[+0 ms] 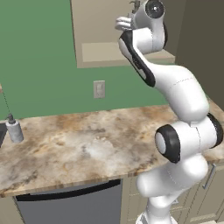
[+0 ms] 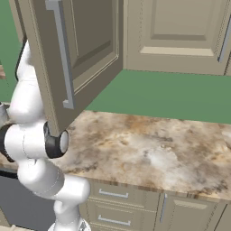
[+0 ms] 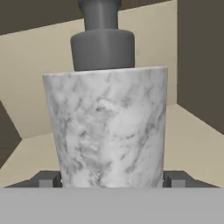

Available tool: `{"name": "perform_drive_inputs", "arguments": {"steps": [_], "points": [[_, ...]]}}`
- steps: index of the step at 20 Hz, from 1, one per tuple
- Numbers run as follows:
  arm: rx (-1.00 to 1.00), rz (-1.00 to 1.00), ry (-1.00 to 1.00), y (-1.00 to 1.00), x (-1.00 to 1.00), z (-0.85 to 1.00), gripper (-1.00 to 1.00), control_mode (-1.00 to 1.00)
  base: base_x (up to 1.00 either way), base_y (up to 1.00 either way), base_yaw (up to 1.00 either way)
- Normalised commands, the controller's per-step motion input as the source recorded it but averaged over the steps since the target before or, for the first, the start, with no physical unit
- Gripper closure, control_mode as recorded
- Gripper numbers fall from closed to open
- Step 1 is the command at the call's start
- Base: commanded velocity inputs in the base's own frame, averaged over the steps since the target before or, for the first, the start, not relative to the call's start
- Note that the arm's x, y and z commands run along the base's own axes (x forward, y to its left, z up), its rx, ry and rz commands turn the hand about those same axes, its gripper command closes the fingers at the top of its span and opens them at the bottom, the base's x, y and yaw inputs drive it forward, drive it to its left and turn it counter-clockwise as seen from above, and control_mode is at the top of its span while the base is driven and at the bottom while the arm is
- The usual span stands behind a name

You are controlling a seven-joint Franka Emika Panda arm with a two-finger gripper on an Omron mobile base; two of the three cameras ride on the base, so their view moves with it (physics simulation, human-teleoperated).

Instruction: Locate and retrieve the soap dispenser and soap dispenser from the cabinet. Place them next to the sink.

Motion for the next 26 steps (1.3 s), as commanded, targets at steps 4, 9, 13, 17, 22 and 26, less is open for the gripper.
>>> {"name": "perform_drive_inputs", "arguments": {"steps": [4, 9, 13, 17, 22, 26], "points": [[0.01, 0.05, -0.19, 0.06, -1.0, 0.18, 1.0, -1.0, 0.0, 0.0, 0.0], [-0.09, 0.09, -0.05, 0.14, -0.99, 0.23, 1.0, -1.0, 0.0, 0.0, 0.0], [-0.03, 0.04, 0.0, 0.09, -1.0, 0.0, 1.0, -1.0, 0.0, 0.0, 0.0], [0.0, 0.02, 0.0, 0.16, -1.0, 0.0, 1.0, -1.0, 0.0, 0.0, 0.0], [0.0, 0.01, 0.0, 0.31, -1.0, -0.06, 1.0, -1.0, 0.0, 0.0, 0.0], [0.0, 0.05, 0.0, 0.52, -1.0, -0.27, 1.0, -1.0, 0.0, 0.0, 0.0]]}}
